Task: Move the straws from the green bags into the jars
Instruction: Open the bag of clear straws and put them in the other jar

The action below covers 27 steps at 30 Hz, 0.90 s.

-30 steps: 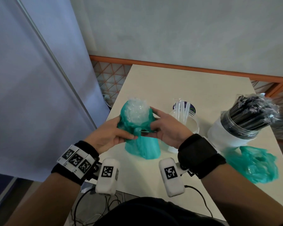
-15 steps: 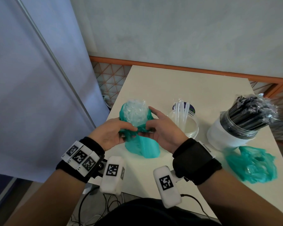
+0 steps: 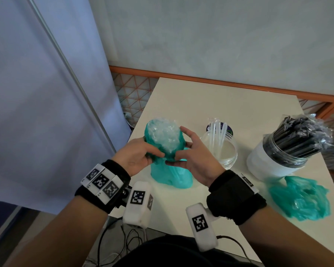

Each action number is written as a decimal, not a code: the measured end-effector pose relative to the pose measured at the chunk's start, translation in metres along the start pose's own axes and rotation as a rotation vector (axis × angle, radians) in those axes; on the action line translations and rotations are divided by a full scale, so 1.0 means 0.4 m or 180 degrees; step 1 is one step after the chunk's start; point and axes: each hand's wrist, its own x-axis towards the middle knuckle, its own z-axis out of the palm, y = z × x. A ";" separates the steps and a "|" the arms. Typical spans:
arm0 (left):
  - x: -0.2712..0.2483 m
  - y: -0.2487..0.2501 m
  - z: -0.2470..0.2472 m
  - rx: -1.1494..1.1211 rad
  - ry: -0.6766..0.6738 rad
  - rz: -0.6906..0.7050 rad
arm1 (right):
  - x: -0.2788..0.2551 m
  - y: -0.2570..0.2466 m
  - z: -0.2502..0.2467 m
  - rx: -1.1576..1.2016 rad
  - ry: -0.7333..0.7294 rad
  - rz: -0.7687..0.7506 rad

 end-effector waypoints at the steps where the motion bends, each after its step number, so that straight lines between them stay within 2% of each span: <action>1: 0.007 -0.004 -0.003 0.0006 0.0028 -0.0001 | 0.003 0.002 -0.002 0.0037 -0.0005 0.0001; 4: 0.016 -0.017 -0.010 0.0179 0.0078 0.0004 | 0.008 0.019 -0.006 -0.0369 0.0112 -0.0039; 7: 0.022 -0.055 -0.025 0.0836 0.0105 0.0002 | 0.008 0.057 -0.025 -0.1128 0.0234 0.0086; 10: 0.038 -0.111 -0.047 0.1548 0.0188 0.0059 | 0.021 0.085 -0.050 -0.1466 0.0163 0.0406; 13: 0.051 -0.138 -0.067 0.2872 0.0882 0.0230 | 0.038 0.090 -0.074 -0.2245 0.0087 0.0423; 14: 0.055 -0.140 -0.073 0.3218 0.1105 0.0452 | 0.042 0.085 -0.079 -0.2575 0.0038 0.0368; 16: 0.061 -0.137 -0.081 0.2917 0.1078 0.0930 | 0.048 0.073 -0.081 -0.2953 -0.0038 0.0152; 18: 0.065 -0.130 -0.082 0.2306 0.0686 0.1181 | 0.056 0.062 -0.074 -0.2854 -0.0030 -0.0238; 19: 0.066 -0.128 -0.081 0.2229 0.0534 0.1219 | 0.062 0.062 -0.071 -0.2708 -0.0010 -0.0452; 21: 0.076 -0.135 -0.081 0.2391 0.0493 0.1258 | 0.067 0.064 -0.067 -0.2367 0.0026 -0.0661; 24: 0.077 -0.148 -0.074 0.2690 0.0606 0.1114 | 0.062 0.061 -0.076 -0.2127 0.0152 -0.0632; 27: 0.070 -0.152 -0.061 0.2368 0.0371 0.1056 | 0.053 0.063 -0.087 -0.1863 0.0240 -0.0562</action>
